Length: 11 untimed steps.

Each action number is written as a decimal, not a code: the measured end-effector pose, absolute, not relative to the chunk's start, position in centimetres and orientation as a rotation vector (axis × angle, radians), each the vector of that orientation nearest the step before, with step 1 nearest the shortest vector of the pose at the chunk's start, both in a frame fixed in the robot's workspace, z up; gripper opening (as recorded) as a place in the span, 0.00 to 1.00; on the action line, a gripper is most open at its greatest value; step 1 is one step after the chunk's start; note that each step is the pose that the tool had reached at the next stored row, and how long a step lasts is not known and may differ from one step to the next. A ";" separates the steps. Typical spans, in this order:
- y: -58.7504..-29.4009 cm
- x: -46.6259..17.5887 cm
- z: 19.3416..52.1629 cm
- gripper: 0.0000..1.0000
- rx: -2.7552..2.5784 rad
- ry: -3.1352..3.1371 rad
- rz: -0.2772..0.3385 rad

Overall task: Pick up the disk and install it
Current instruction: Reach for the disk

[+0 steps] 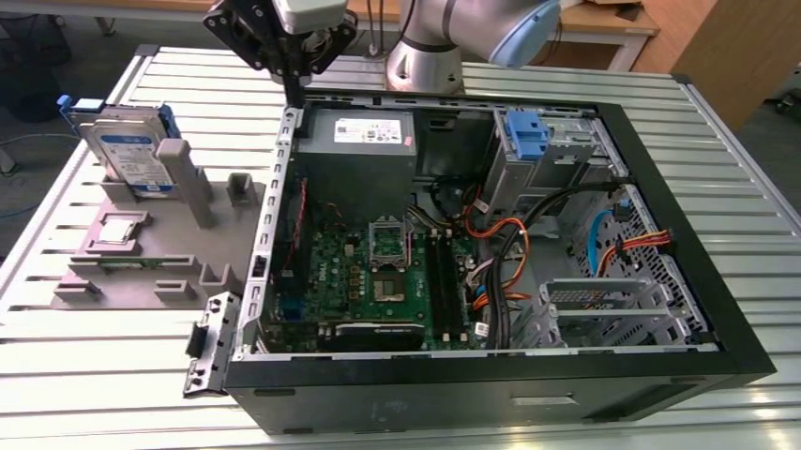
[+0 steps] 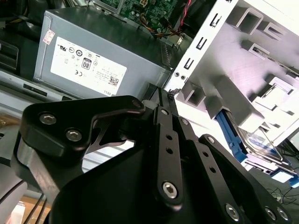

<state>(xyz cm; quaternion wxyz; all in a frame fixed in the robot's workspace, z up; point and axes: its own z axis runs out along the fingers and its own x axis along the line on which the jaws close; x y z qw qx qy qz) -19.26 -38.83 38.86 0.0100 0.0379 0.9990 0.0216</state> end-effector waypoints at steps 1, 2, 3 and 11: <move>-38.8 -19.3 38.9 0.10 0.118 3.119 0.067; -38.8 -19.3 38.9 0.10 0.118 3.119 0.067; -38.8 -19.4 38.9 0.10 0.118 3.119 0.067; -38.8 -19.7 38.8 0.10 0.118 3.119 0.067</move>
